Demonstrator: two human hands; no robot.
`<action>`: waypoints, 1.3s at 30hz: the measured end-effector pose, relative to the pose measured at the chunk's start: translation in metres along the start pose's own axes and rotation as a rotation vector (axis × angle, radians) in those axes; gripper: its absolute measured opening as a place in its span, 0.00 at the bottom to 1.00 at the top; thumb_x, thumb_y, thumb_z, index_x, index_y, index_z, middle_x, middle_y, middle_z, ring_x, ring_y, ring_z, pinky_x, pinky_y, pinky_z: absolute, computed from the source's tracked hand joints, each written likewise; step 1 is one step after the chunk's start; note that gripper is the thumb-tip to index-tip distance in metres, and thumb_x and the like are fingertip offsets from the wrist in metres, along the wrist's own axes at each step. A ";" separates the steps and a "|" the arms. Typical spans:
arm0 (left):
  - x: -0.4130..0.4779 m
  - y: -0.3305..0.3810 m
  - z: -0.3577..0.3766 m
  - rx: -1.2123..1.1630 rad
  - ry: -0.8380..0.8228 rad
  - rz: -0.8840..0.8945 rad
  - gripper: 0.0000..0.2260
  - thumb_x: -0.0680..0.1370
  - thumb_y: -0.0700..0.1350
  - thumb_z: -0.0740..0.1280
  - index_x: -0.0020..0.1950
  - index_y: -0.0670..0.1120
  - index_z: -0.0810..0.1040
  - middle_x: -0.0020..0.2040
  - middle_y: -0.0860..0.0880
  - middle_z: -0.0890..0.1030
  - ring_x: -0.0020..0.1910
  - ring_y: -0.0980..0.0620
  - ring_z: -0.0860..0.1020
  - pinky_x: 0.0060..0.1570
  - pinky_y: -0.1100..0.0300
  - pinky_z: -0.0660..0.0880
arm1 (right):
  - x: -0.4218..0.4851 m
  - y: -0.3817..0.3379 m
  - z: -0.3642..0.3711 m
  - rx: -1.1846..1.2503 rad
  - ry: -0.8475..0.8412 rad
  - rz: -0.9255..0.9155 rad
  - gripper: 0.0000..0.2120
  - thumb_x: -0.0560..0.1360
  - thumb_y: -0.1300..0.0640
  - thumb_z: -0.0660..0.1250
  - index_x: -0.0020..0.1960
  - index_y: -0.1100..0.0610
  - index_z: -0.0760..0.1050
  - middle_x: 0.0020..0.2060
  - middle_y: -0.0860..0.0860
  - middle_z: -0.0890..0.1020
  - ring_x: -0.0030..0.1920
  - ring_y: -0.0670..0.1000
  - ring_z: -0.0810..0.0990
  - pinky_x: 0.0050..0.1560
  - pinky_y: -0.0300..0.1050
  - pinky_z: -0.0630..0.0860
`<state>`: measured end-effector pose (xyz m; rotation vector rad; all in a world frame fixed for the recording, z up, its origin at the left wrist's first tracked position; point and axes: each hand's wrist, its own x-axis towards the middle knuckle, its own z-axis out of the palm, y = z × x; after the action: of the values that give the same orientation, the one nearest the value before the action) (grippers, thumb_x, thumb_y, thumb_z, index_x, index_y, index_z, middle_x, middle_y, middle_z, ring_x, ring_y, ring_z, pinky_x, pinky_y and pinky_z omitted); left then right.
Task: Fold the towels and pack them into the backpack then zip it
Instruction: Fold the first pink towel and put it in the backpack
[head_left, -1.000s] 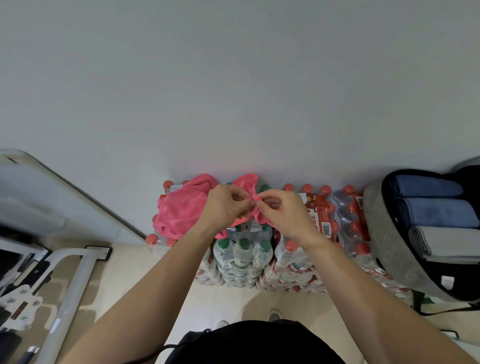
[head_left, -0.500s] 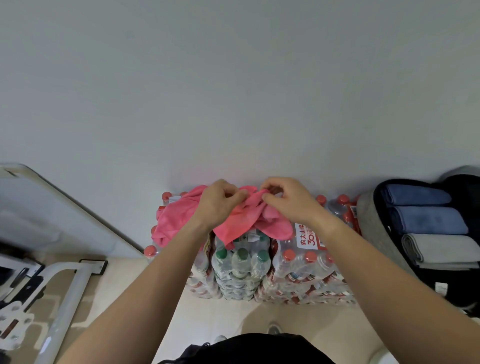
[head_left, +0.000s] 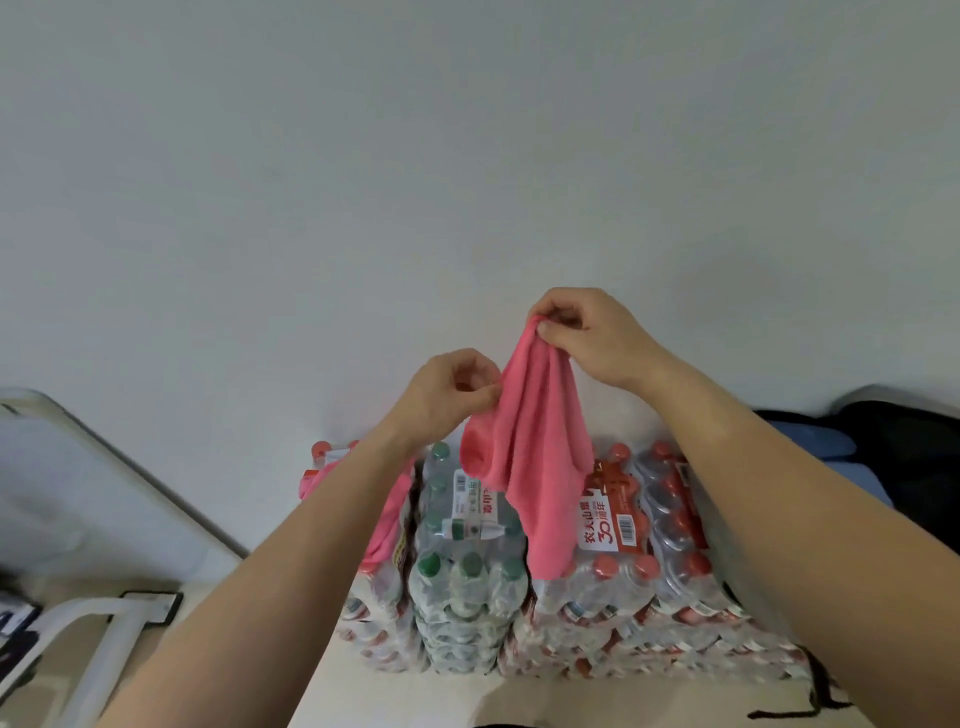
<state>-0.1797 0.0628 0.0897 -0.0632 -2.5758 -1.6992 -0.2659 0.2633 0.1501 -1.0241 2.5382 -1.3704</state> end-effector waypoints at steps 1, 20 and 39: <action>0.000 -0.001 -0.001 0.014 -0.020 -0.006 0.04 0.73 0.40 0.72 0.45 0.47 0.82 0.37 0.51 0.82 0.38 0.52 0.81 0.48 0.51 0.79 | 0.001 -0.002 0.000 0.003 0.015 -0.001 0.14 0.75 0.64 0.64 0.43 0.44 0.78 0.38 0.40 0.82 0.42 0.42 0.80 0.47 0.39 0.73; -0.056 -0.057 -0.061 0.061 0.213 -0.271 0.04 0.74 0.36 0.74 0.45 0.41 0.80 0.41 0.48 0.84 0.30 0.50 0.80 0.30 0.60 0.77 | -0.011 0.044 0.007 -0.339 0.344 0.359 0.08 0.78 0.53 0.59 0.48 0.52 0.77 0.41 0.48 0.81 0.43 0.53 0.79 0.44 0.49 0.76; -0.025 -0.024 -0.065 0.313 0.414 -0.137 0.04 0.78 0.48 0.67 0.47 0.48 0.78 0.41 0.53 0.79 0.40 0.55 0.75 0.39 0.62 0.68 | -0.034 0.062 0.023 -0.012 0.342 0.428 0.09 0.82 0.57 0.55 0.57 0.56 0.72 0.48 0.49 0.77 0.50 0.50 0.75 0.45 0.44 0.69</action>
<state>-0.1544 -0.0064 0.0909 0.4378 -2.5242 -1.1626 -0.2632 0.2903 0.0803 -0.2253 2.7728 -1.4959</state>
